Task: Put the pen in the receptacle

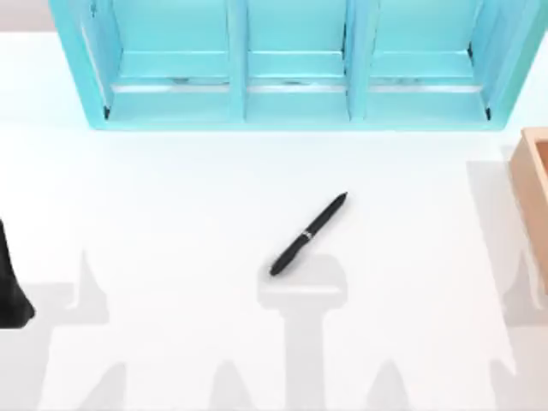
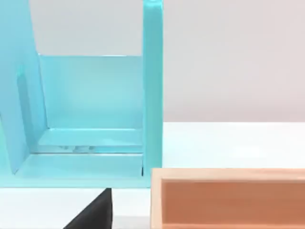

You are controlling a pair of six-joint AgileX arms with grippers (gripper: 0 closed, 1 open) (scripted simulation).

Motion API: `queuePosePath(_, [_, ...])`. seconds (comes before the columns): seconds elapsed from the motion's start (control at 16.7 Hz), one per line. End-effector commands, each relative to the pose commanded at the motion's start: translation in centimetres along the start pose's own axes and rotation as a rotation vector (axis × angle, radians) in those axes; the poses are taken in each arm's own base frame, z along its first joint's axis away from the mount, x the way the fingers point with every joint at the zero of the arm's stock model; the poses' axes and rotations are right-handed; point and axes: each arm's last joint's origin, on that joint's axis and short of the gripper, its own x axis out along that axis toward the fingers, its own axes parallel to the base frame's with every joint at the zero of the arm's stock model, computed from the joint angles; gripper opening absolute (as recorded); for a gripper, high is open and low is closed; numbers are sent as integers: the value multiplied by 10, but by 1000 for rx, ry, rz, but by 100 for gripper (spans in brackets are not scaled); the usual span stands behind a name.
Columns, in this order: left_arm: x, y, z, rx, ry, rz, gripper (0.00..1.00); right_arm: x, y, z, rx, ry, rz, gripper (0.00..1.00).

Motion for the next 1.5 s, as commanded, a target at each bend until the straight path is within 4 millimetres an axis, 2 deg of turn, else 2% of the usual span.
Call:
queuePosePath(0.3, [0,0,0,0,0,0,100,0,1,9,36,40,16,100])
queuePosePath(0.54, [0,0,0,0,0,0,100,8,7,42,165,212,45,100])
queuePosePath(0.72, [0,0,0,0,0,0,100,27,14,74,287,422,37,100])
queuePosePath(0.9, [0,0,0,0,0,0,100,62,28,104,393,681,-20,100])
queuePosePath(1.14, [0,0,0,0,0,0,100,131,61,124,461,1042,-178,100])
queuePosePath(1.32, [0,0,0,0,0,0,100,186,100,119,444,1267,-336,100])
queuePosePath(1.5, [0,0,0,0,0,0,100,234,147,101,391,1416,-488,100])
